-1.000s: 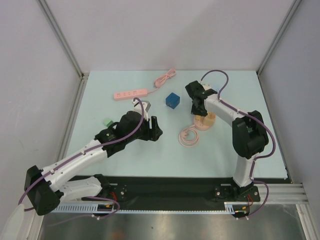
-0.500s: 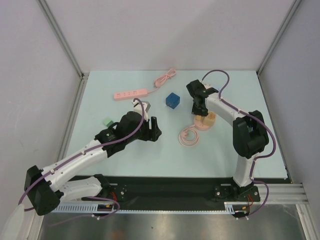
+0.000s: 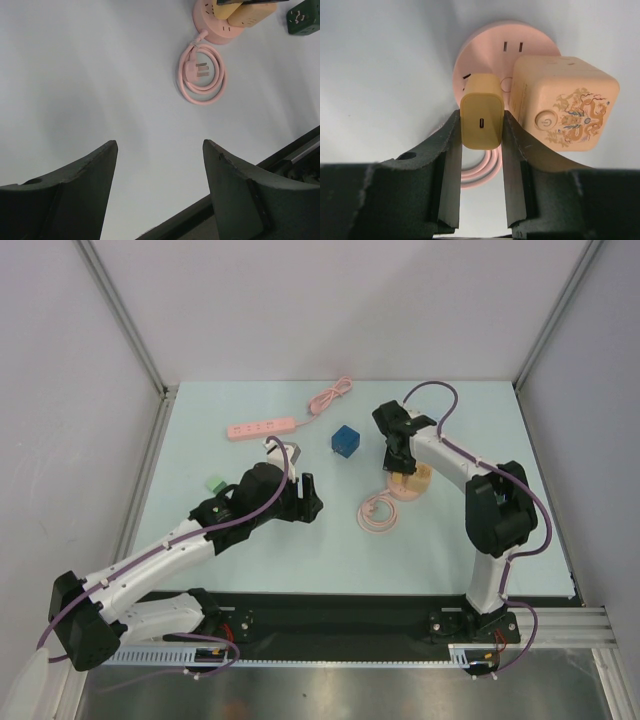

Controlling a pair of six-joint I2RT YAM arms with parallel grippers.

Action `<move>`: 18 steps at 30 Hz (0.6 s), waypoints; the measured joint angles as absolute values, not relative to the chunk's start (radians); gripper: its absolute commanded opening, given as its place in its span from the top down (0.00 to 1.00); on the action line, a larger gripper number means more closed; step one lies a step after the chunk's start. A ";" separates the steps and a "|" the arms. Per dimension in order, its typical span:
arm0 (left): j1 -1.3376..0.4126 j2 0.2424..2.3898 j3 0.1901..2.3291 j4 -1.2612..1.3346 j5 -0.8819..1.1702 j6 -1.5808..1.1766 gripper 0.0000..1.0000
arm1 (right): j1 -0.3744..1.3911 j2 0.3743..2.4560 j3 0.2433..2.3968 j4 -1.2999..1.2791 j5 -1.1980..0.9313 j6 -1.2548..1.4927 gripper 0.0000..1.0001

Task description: Insert the plug

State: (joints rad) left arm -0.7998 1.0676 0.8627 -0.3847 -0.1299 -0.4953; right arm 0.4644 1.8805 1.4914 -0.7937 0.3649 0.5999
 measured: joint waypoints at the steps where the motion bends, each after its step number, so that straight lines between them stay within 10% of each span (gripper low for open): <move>1: -0.800 1.068 0.863 -0.385 -0.130 -0.495 0.25 | 0.464 1.880 1.485 -0.788 0.365 0.602 1.00; 18: -0.799 1.068 0.863 -0.385 -0.139 -0.495 0.25 | 0.456 1.865 1.447 -0.720 0.369 0.591 1.00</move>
State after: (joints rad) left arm -0.7994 1.0683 0.8627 -0.3851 -0.1394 -0.4953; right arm 0.4564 1.8648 1.4471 -0.7200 0.3695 0.5907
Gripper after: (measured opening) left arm 0.756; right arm 0.348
